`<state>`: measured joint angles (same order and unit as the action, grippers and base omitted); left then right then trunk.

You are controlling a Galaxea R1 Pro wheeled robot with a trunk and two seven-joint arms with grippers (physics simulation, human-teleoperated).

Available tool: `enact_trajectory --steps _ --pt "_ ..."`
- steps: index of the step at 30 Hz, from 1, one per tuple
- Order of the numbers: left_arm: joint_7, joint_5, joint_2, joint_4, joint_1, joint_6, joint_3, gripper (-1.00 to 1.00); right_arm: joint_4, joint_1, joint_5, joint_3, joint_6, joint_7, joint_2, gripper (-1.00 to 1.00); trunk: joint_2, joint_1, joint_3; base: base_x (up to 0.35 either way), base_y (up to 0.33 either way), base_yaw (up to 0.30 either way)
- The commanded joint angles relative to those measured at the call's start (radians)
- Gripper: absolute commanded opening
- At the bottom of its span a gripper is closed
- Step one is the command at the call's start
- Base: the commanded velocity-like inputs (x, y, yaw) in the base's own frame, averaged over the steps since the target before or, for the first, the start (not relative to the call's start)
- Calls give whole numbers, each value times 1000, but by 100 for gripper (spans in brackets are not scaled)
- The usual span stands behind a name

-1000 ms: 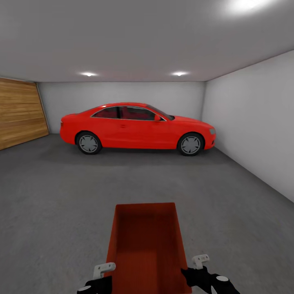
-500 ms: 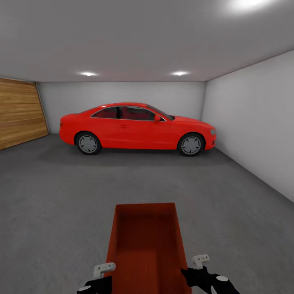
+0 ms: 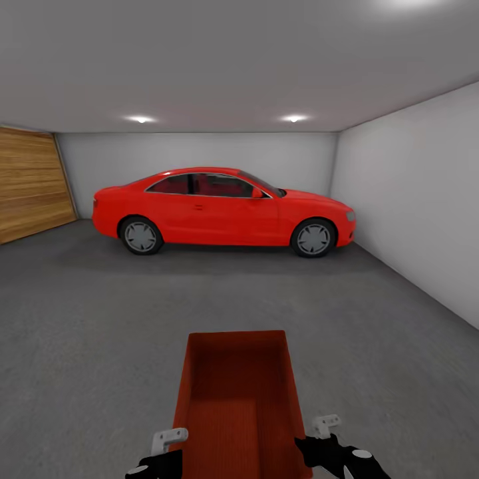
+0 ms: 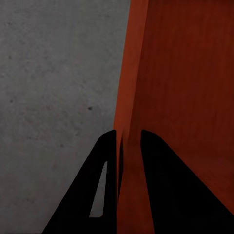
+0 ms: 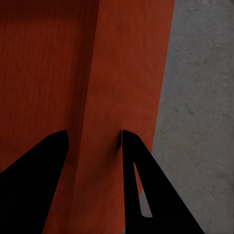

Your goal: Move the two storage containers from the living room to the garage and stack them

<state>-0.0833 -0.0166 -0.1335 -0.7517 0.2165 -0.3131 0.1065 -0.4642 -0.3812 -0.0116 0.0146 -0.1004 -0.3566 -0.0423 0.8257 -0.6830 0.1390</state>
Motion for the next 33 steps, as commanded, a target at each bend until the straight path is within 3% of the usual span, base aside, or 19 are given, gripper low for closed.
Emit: enact_trajectory --steps 1,20,33 --pt "-9 37 -1 -3 0 71 -2 -100 1 -1 31 -5 -7 -41 9 -100 1 -1 2 325 0 0" --pt "-9 37 -1 -3 0 71 -2 -100 1 -1 30 -6 -7 -41 9 -100 1 -1 2 322 0 0" --pt "-9 35 -2 -3 0 71 -2 -100 1 -1 32 -6 -7 -41 9 -100 1 -1 2 12 0 -278"
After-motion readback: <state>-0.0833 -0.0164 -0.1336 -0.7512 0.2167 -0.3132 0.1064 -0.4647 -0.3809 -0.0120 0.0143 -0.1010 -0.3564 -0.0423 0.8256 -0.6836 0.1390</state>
